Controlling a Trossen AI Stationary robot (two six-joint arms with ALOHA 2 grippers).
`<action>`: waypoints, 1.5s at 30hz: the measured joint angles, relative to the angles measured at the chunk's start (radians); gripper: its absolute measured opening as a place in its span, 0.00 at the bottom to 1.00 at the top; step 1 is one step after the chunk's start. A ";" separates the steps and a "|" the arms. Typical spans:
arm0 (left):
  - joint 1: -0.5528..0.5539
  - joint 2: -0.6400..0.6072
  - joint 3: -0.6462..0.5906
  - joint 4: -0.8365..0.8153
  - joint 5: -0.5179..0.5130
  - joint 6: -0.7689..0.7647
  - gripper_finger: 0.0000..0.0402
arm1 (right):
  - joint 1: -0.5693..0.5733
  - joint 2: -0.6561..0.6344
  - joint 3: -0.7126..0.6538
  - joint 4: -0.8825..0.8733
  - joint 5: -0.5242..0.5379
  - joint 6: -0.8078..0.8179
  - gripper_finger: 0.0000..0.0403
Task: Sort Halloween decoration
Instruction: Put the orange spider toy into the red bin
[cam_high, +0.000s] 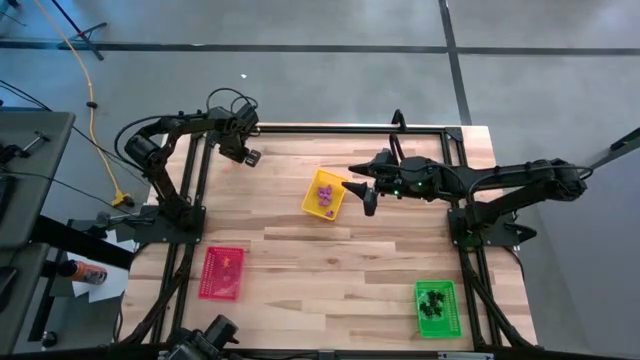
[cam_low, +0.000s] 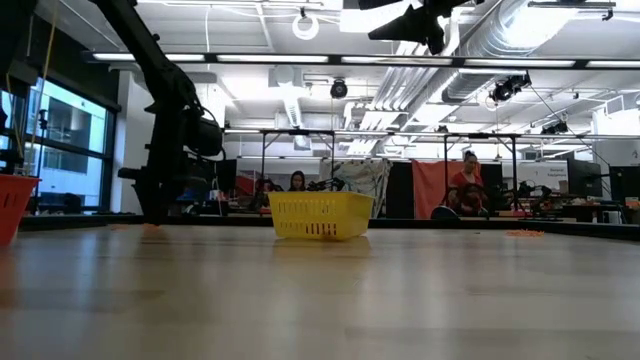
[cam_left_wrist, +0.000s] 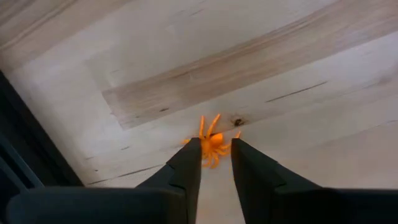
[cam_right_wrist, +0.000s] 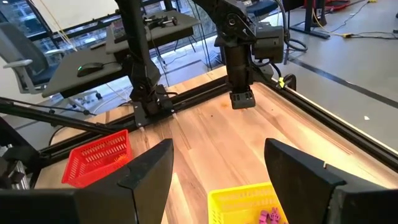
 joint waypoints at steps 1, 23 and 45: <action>0.000 -0.001 0.000 0.000 0.001 0.001 0.17 | 0.000 0.000 0.000 0.000 0.000 0.000 0.61; 0.000 -0.070 0.000 0.000 0.008 0.071 0.04 | 0.000 0.000 0.000 -0.015 -0.001 0.025 0.61; 0.033 -0.030 0.000 0.034 0.027 -0.004 0.28 | 0.000 0.000 0.000 -0.028 -0.002 0.045 0.61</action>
